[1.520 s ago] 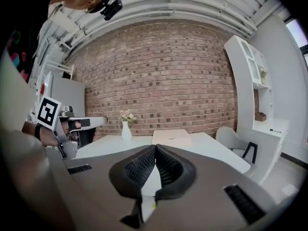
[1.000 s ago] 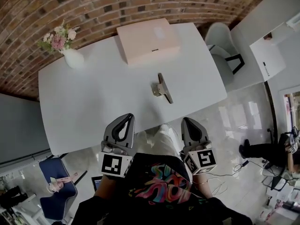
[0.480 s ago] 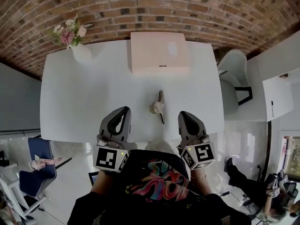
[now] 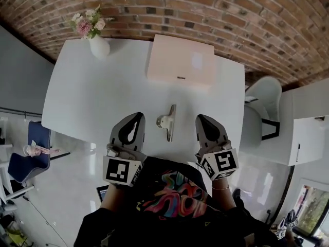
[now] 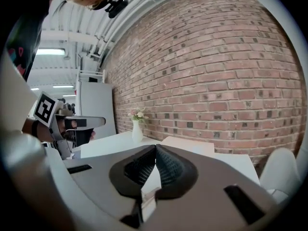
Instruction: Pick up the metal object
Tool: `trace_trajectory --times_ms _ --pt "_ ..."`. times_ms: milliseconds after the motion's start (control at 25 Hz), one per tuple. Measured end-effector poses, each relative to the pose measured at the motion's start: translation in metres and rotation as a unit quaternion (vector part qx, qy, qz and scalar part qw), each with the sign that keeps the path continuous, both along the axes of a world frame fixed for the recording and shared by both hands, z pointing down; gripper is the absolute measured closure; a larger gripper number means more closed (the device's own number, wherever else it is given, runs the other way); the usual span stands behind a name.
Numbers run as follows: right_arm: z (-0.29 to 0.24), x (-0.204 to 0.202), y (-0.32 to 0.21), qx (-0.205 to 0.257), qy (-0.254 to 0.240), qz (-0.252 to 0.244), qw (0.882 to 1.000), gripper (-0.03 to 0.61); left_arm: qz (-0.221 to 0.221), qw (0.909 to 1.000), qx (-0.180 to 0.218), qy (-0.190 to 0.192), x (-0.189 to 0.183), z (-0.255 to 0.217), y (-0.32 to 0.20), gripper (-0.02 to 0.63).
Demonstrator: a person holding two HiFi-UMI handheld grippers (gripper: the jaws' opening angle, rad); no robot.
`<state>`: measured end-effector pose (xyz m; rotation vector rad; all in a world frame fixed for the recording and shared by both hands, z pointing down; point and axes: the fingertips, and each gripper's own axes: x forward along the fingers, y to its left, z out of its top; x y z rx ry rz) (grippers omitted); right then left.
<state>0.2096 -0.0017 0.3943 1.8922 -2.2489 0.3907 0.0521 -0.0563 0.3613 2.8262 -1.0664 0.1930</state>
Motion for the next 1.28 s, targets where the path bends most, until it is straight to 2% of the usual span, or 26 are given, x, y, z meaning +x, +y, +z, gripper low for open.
trace_trajectory --times_ms 320,440,680,800,1000,1200,1280 --pt "0.007 -0.01 -0.018 -0.021 0.025 -0.072 0.997 0.56 -0.044 0.9989 -0.012 0.005 -0.011 0.004 -0.003 0.584" --pt "0.009 -0.02 -0.028 -0.027 0.02 -0.082 0.996 0.56 -0.056 0.9982 -0.006 0.02 -0.015 -0.003 -0.011 0.584" --pt "0.01 -0.035 -0.048 -0.026 0.021 -0.102 0.994 0.56 -0.062 0.998 -0.011 0.003 -0.026 0.006 -0.021 0.584" --pt "0.009 -0.038 -0.052 -0.022 0.022 -0.108 0.994 0.56 -0.065 0.9977 -0.008 0.017 -0.026 0.003 -0.025 0.583" --pt "0.011 -0.043 -0.055 -0.023 0.023 -0.126 0.991 0.558 -0.067 0.9975 -0.013 0.02 -0.027 0.004 -0.026 0.583" --pt "0.016 -0.043 -0.057 -0.031 0.019 -0.131 0.991 0.558 -0.077 0.996 -0.012 0.044 -0.029 -0.001 -0.028 0.584" --pt "0.019 -0.046 -0.058 -0.037 0.013 -0.14 0.989 0.516 -0.075 0.9962 -0.009 0.043 -0.03 0.0 -0.028 0.584"
